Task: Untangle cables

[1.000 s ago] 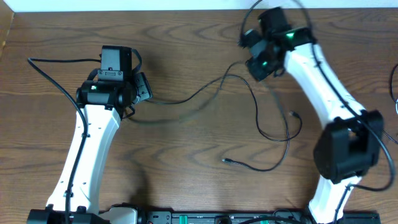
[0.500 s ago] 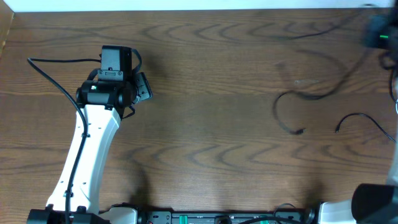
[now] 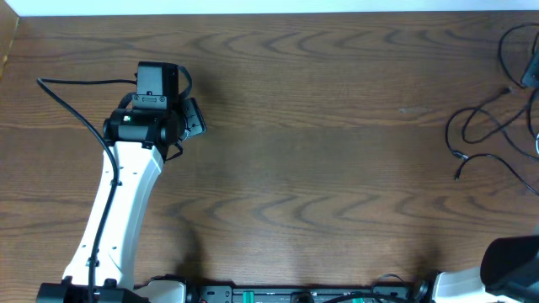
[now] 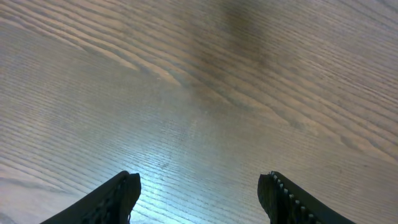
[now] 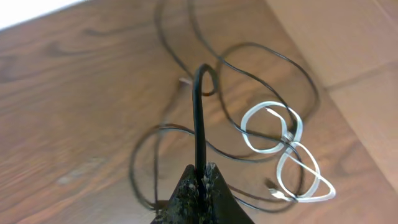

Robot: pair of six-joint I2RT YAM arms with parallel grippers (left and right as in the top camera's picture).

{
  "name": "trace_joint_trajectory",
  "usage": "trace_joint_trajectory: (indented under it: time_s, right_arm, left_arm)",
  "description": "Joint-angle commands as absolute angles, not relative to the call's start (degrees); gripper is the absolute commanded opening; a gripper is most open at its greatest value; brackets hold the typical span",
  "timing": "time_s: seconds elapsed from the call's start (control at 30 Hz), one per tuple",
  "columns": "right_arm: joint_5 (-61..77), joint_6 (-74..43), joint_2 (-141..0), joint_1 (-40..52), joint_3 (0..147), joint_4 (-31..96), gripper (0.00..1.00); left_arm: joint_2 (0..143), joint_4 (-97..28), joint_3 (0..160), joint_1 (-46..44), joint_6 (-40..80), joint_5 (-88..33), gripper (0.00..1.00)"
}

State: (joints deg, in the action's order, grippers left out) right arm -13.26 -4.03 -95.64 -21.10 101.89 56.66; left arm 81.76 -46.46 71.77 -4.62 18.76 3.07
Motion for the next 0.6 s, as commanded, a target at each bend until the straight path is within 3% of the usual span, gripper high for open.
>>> trace_joint_trajectory:
  time_s: [0.0,0.2,0.57]
  right_arm:
    - [-21.8,-8.3,-97.8,-21.5,102.0,56.8,0.01]
    - [-21.4,-10.7,-102.6,-23.7,102.0,56.0,0.02]
    - [-2.8,-10.2,-114.1,-31.5,102.0,57.8,0.01]
  left_arm:
    - [81.7,-46.7,71.8,-4.6,18.2,2.9,0.66]
    - [81.7,-47.1,71.8,-4.6,18.2,2.9,0.66]
    - [81.7,-47.0,71.8,-4.8,18.2,2.9,0.66]
